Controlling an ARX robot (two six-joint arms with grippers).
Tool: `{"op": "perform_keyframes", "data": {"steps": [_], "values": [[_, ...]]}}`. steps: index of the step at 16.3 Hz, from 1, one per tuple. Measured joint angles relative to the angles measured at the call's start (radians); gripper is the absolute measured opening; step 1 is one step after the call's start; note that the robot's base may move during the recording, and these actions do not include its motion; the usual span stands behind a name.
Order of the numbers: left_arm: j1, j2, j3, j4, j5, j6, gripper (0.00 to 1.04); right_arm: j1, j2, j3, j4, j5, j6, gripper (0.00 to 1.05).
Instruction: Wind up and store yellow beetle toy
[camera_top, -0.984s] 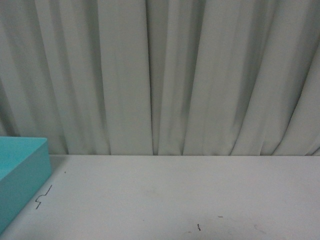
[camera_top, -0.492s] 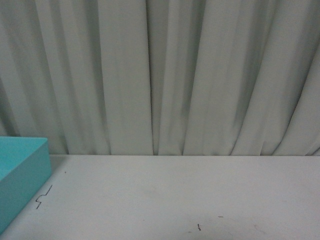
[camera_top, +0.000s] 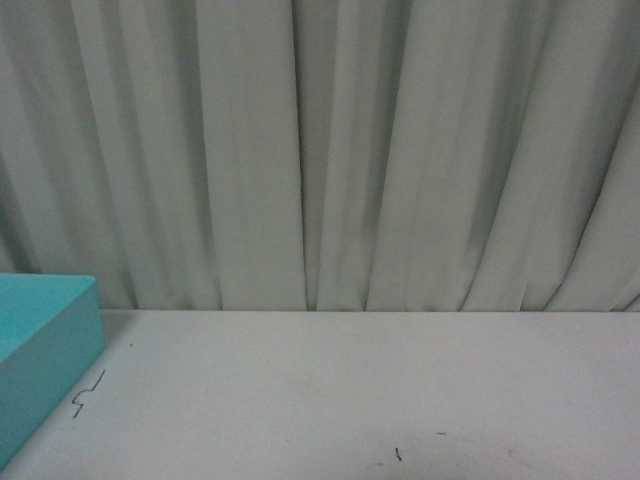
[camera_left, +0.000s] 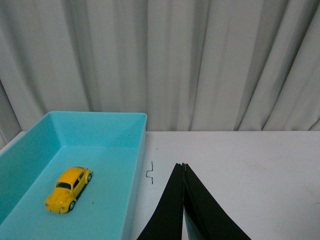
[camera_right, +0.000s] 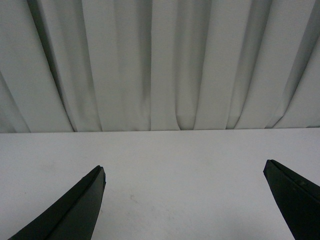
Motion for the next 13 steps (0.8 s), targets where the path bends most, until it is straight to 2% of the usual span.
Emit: {"op": "perform_keyframes", "data": {"steps": [1,2,9,10,13], "values": [[0.000,0.000,0.000,0.000,0.000,-0.001,0.10,0.000,0.000,0.000,0.000,0.000,0.000,0.98],[0.000,0.000,0.000,0.000,0.000,-0.001,0.23,0.000,0.000,0.000,0.000,0.000,0.000,0.98],[0.000,0.000,0.000,0.000,0.000,-0.001,0.42,0.000,0.000,0.000,0.000,0.000,0.000,0.98],[0.000,0.000,0.000,0.000,0.000,-0.001,0.51,0.000,0.000,0.000,0.000,0.000,0.000,0.98],[0.000,0.000,0.000,0.000,0.000,-0.001,0.85,0.000,0.000,0.000,0.000,0.000,0.000,0.98]]}}
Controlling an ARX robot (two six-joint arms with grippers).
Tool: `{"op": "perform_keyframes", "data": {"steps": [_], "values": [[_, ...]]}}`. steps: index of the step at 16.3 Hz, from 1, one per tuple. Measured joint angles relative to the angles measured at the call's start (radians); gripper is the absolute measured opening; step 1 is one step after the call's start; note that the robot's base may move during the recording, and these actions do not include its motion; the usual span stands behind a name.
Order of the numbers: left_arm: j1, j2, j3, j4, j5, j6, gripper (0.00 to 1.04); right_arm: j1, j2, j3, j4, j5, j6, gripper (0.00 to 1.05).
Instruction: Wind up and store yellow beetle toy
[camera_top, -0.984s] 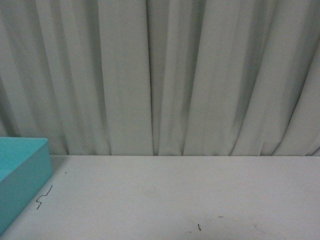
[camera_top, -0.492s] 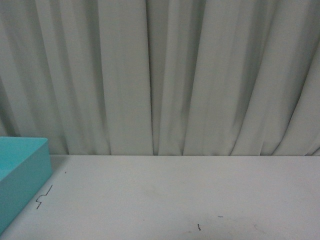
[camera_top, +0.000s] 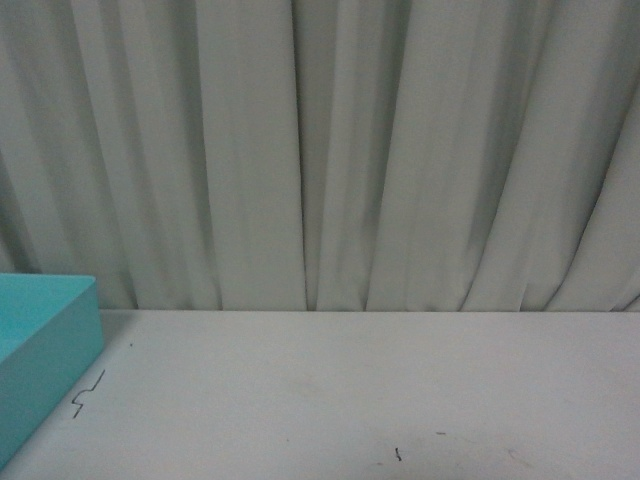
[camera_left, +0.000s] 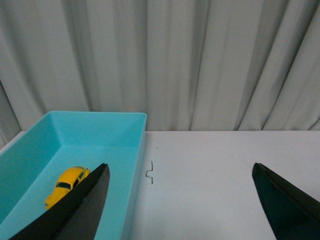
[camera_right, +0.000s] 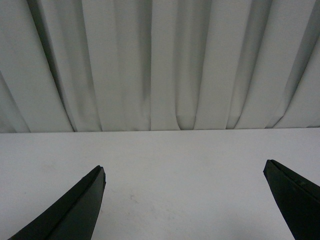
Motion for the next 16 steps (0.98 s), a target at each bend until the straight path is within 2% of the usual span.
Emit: {"op": "perform_keyframes", "data": {"steps": [1,2,16], "values": [[0.000,0.000,0.000,0.000,0.000,0.000,0.97,0.000,0.000,0.000,0.000,0.000,0.000,0.98],[0.000,0.000,0.000,0.000,0.000,0.000,0.99,0.000,0.000,0.000,0.000,0.000,0.000,0.98],[0.000,0.000,0.000,0.000,0.000,0.000,0.98,0.000,0.000,0.000,0.000,0.000,0.000,0.98]]}}
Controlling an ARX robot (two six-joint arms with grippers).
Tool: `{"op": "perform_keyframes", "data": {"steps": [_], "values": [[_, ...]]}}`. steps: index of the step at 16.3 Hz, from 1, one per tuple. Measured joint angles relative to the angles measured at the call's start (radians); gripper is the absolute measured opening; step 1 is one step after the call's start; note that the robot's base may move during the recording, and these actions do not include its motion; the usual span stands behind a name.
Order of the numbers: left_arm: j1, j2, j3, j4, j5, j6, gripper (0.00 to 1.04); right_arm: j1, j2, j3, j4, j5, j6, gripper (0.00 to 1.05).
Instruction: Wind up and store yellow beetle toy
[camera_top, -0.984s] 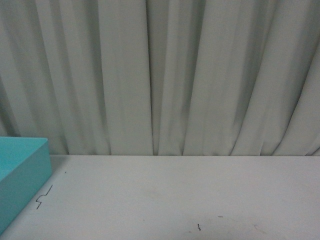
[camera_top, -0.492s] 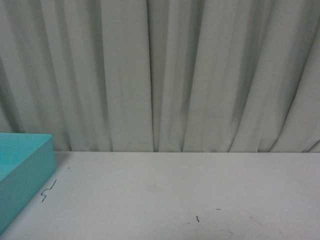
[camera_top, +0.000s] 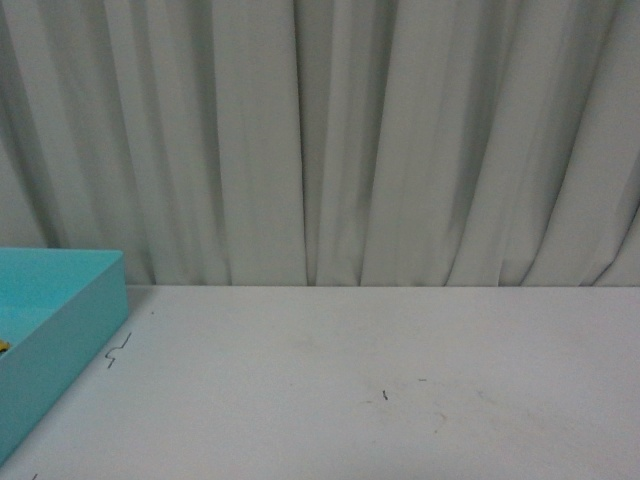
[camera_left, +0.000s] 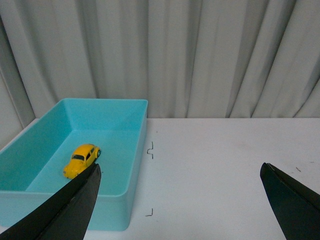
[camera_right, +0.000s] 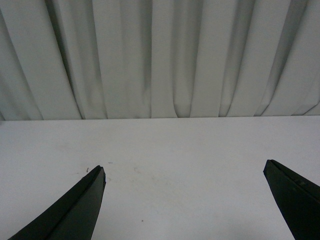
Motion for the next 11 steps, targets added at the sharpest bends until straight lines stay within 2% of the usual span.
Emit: {"op": "perform_keyframes", "data": {"steps": [11], "values": [[0.000,0.000,0.000,0.000,0.000,0.000,0.98,0.000,0.000,0.000,0.000,0.000,0.000,0.98]]}}
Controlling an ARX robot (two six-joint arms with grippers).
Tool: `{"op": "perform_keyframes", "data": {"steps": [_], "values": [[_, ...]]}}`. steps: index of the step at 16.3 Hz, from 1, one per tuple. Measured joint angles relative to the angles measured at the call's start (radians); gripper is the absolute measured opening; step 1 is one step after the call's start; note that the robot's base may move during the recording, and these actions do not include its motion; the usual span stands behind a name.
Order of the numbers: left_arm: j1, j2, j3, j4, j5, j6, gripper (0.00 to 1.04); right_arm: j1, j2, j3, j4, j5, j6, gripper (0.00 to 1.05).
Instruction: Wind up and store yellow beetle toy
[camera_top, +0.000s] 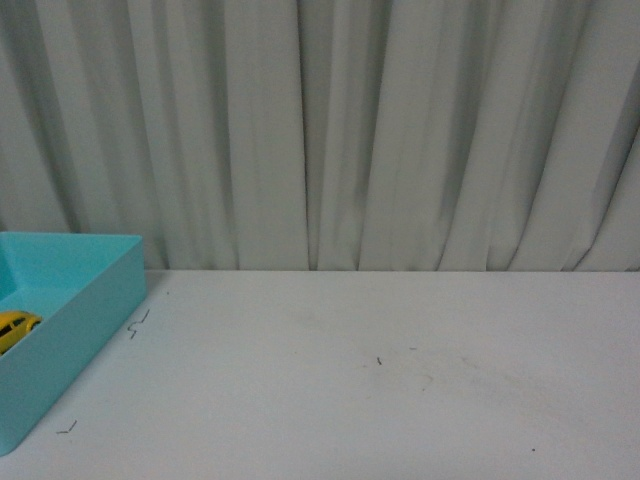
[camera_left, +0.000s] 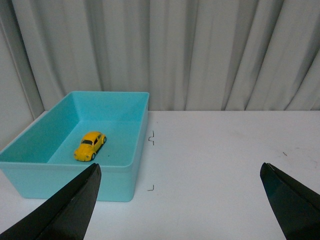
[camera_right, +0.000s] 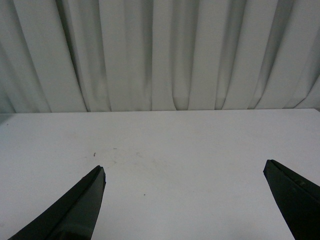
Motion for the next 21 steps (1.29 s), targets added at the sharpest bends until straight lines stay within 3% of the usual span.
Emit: {"op": "perform_keyframes", "data": {"steps": [21], "values": [[0.000,0.000,0.000,0.001,0.000,0.000,0.98,0.000,0.000,0.000,0.001,0.000,0.000,0.98]]}}
